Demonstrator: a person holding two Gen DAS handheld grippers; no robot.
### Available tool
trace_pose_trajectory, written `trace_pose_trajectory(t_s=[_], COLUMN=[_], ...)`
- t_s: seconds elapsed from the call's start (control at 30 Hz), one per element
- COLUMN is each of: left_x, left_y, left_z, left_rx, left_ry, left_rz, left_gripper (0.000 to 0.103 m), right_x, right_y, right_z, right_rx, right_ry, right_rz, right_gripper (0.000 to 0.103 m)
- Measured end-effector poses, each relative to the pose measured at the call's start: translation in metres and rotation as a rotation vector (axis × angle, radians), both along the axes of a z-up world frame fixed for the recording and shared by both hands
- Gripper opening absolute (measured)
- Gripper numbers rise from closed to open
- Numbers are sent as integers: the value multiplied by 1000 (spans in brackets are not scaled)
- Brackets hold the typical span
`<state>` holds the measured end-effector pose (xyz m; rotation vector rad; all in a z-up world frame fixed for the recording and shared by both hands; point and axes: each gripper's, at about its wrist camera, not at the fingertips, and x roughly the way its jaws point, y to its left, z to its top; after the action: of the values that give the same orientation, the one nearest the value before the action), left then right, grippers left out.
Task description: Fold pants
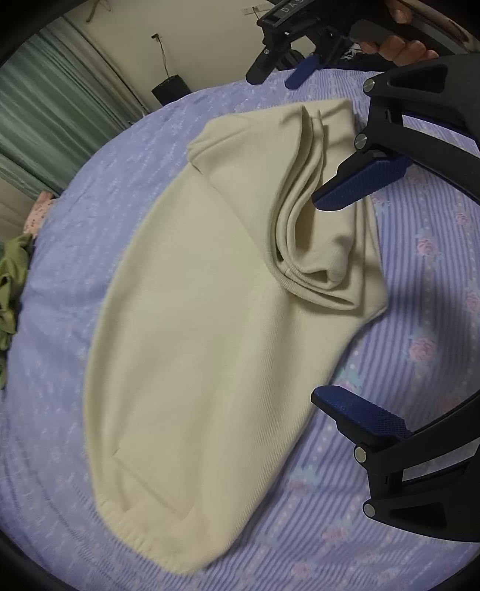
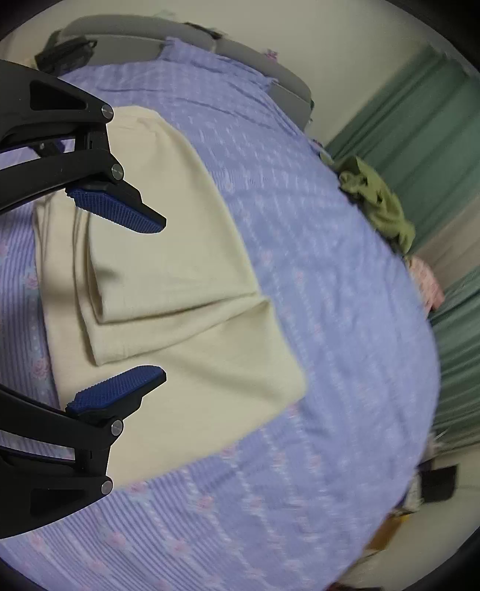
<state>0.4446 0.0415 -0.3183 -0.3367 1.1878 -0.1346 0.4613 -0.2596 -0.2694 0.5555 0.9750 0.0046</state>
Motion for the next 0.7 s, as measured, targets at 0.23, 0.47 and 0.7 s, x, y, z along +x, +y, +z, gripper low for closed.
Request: trace_pose_trajectory(t_s=[0.23, 0.47, 0.7], left_x=[8, 0, -3], left_y=[-1, -6, -8], left_z=[-26, -28, -13], left_rx=[-53, -154, -171], left_ry=[58, 49, 22], left_rz=[19, 9, -10], left_gripper=[74, 26, 24], right_x=[14, 18, 59], right_y=[8, 18, 43], right_z=[-45, -62, 13], right_rx=[86, 106, 115], right_ry=[101, 171, -45], right_rz=[16, 72, 95], right_gripper=[75, 25, 21])
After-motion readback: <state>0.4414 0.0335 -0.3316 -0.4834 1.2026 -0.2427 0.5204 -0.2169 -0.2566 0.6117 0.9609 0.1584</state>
